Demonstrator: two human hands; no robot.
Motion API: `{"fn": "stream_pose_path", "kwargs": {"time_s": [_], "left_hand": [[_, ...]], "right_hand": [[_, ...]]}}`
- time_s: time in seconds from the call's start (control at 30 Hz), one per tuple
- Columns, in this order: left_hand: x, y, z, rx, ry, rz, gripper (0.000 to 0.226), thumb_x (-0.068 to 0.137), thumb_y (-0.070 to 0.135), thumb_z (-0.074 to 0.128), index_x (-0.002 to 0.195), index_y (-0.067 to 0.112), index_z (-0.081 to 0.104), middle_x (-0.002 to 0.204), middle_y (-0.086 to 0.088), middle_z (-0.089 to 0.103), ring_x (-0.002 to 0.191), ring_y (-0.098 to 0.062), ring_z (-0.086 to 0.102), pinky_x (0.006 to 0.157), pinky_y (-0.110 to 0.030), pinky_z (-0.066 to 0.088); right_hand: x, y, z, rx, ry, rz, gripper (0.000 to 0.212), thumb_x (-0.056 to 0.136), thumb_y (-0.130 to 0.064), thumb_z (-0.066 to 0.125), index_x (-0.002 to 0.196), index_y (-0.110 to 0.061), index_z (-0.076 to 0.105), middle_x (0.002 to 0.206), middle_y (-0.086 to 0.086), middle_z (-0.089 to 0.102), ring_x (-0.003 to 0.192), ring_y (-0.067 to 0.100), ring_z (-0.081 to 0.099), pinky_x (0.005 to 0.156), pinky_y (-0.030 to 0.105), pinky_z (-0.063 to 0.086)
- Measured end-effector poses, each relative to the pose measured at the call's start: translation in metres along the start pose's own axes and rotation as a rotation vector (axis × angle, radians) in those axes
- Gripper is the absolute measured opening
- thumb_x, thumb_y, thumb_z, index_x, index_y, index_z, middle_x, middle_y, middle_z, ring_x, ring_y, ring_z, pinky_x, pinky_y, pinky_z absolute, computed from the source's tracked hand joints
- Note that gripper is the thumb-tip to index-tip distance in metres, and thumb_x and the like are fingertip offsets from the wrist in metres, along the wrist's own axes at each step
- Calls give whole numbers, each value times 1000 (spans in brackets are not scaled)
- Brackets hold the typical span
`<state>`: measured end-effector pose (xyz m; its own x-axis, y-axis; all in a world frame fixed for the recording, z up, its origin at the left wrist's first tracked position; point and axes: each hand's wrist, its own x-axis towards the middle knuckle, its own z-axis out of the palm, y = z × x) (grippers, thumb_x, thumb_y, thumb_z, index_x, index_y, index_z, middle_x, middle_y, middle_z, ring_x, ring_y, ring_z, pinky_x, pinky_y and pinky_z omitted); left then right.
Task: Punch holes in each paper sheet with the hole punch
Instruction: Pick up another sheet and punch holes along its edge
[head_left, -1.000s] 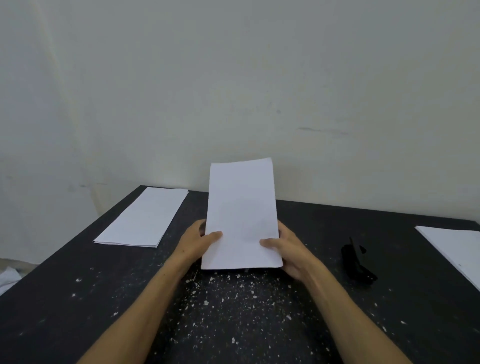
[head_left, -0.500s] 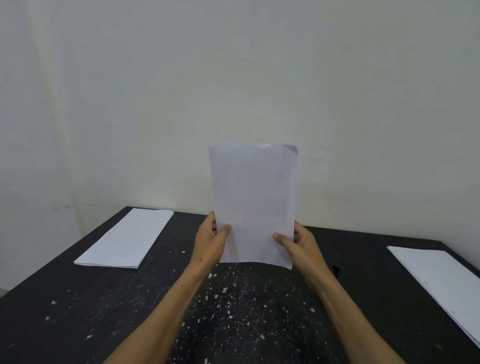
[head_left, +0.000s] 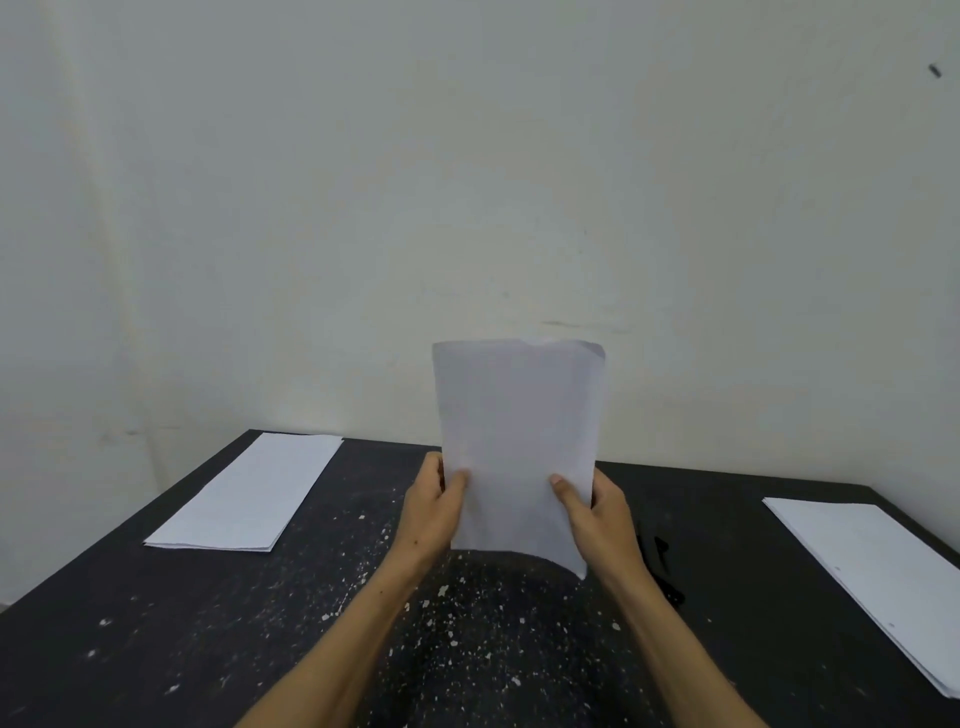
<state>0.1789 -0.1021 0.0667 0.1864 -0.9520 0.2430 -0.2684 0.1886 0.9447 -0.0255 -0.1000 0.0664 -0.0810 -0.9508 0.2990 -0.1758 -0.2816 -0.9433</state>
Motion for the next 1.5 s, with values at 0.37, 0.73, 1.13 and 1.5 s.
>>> {"fn": "stream_pose_path", "kwargs": {"time_s": [0.37, 0.73, 1.13, 1.5], "left_hand": [[53, 120, -69, 438, 169, 430, 86, 86, 37, 79, 155, 12, 34, 150, -3, 47, 141, -20, 37, 116, -36, 32], [44, 137, -106, 80, -362, 146, 14, 89, 17, 78, 93, 4, 82, 92, -8, 79, 88, -15, 74, 83, -20, 57], [45, 74, -132, -233, -251, -127, 29, 86, 16, 77, 106, -5, 76, 107, -20, 76, 90, -25, 76, 73, -26, 62], [14, -2, -107, -322, 21, -137, 22, 85, 21, 79, 100, 5, 79, 100, -10, 79, 97, -28, 75, 85, -38, 61]], "right_hand": [[47, -85, -41, -681, -379, -46, 27, 100, -27, 59, 125, -26, 70, 114, -3, 67, 99, 18, 62, 68, 17, 43], [64, -137, -57, -883, -550, 16, 11, 95, -32, 68, 105, -33, 71, 109, -7, 73, 102, 18, 69, 88, 36, 56], [60, -141, -92, -689, -529, 138, 18, 88, -17, 81, 103, -10, 76, 98, 6, 80, 92, 23, 77, 84, 37, 61], [-1, -20, -26, 31, -144, 125, 24, 90, -20, 80, 112, -22, 72, 115, 2, 77, 102, 19, 74, 90, 42, 62]]}}
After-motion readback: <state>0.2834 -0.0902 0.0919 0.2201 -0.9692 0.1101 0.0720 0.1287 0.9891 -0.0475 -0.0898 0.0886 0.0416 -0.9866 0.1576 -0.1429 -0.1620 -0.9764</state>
